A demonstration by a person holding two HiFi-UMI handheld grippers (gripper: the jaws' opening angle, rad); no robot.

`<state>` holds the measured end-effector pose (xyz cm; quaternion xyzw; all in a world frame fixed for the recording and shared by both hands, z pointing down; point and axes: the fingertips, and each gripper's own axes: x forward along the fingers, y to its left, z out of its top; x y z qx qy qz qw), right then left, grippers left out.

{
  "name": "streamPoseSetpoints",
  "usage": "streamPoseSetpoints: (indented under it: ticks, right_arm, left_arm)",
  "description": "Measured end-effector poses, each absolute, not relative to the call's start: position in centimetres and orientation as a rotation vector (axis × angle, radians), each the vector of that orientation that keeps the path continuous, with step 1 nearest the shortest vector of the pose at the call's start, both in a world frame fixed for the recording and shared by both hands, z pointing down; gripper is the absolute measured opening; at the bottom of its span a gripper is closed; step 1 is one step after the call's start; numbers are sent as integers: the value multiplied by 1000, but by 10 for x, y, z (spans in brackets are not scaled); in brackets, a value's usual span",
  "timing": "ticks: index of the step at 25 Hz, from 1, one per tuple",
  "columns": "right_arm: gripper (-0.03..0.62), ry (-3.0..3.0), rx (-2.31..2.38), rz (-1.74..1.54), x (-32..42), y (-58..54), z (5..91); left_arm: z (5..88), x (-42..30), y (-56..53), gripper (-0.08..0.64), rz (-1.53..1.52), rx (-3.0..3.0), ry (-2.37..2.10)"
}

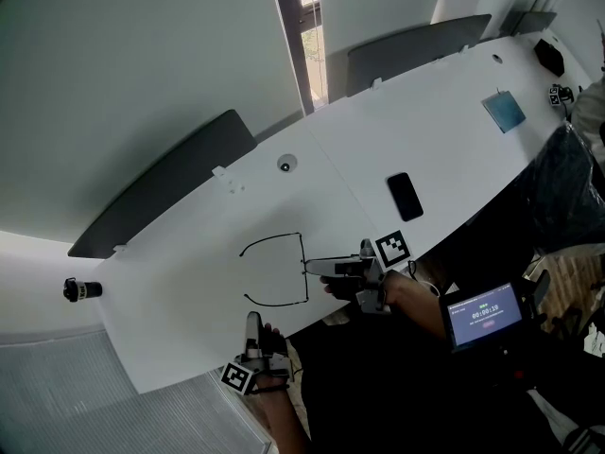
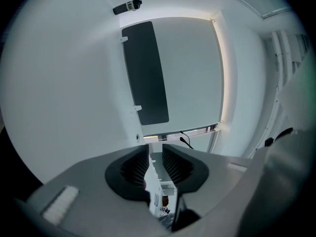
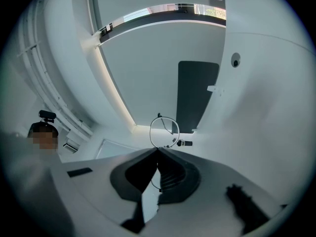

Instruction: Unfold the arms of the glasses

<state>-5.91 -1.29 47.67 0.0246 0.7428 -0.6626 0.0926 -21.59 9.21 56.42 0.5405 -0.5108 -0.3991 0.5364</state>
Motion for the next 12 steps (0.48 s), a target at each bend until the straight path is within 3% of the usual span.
streamPoseSetpoints:
  ticks: [12]
  right_arm:
    - [9,2204,65,-1962,-56,-15,477]
  left_arm:
    - [568,-211,90,87,-932,1288,-1207]
